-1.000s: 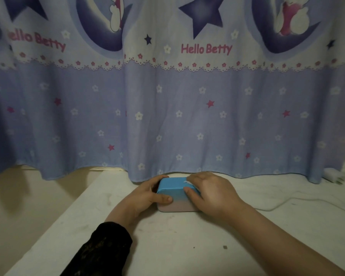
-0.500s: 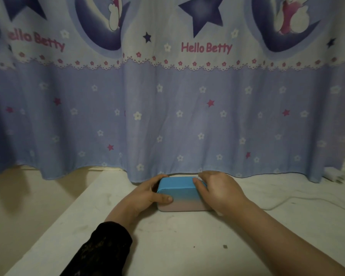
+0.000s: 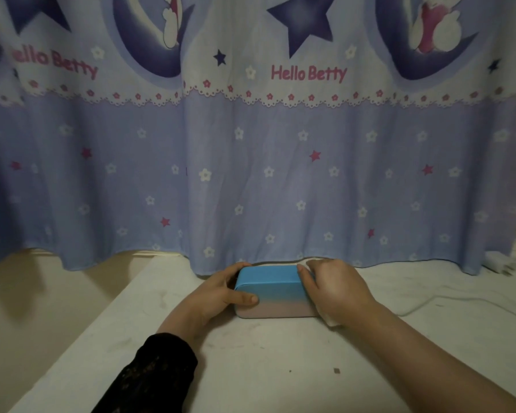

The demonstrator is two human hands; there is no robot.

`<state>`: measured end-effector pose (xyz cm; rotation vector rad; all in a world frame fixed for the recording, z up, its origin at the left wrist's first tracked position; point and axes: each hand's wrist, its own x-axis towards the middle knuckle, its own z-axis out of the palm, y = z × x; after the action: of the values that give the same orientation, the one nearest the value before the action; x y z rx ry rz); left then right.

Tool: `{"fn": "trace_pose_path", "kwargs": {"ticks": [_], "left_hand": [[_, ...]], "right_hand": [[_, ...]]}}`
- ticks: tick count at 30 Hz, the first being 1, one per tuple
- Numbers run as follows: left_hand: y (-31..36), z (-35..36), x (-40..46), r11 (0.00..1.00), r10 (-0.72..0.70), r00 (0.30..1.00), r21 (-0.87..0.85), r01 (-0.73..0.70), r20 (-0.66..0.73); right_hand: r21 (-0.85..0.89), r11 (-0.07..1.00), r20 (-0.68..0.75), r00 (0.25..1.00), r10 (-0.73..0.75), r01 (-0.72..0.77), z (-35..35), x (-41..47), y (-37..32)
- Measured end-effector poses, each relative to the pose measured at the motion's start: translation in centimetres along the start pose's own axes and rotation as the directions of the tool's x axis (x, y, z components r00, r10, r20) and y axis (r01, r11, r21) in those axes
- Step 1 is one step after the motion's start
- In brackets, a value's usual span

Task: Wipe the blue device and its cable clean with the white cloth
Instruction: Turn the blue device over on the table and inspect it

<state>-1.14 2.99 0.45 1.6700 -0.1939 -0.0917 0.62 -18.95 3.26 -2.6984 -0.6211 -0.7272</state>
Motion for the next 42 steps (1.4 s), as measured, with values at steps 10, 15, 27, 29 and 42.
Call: {"fn": "trace_pose_path", "kwargs": {"ticks": [10, 15, 27, 29, 42], "left_hand": [[0.1, -0.1, -0.1, 1.000, -0.009, 1.000, 0.030, 0.009, 0.003], [0.3, -0.1, -0.2, 0.999, -0.017, 1.000, 0.039, 0.016, 0.023], [0.8, 0.3, -0.7, 1.000, 0.007, 1.000, 0.023, -0.007, -0.008], [0.8, 0.4, -0.6, 1.000, 0.014, 1.000, 0.021, -0.014, -0.011], [0.8, 0.3, -0.7, 0.999, 0.037, 0.999, -0.006, -0.037, 0.012]], "right_hand": [[0.132, 0.982, -0.001, 0.991, 0.136, -0.135, 0.5, 0.2, 0.2], [0.288, 0.924, -0.022, 0.963, 0.270, -0.252, 0.4, 0.3, 0.3], [0.516, 0.761, 0.086, 0.908, 0.411, -0.393, 0.0, 0.3, 0.1], [0.521, 0.749, 0.125, 0.904, 0.408, -0.410, 0.3, 0.4, 0.1], [0.231, 0.915, 0.019, 0.942, 0.335, -0.330, 0.3, 0.2, -0.2]]}}
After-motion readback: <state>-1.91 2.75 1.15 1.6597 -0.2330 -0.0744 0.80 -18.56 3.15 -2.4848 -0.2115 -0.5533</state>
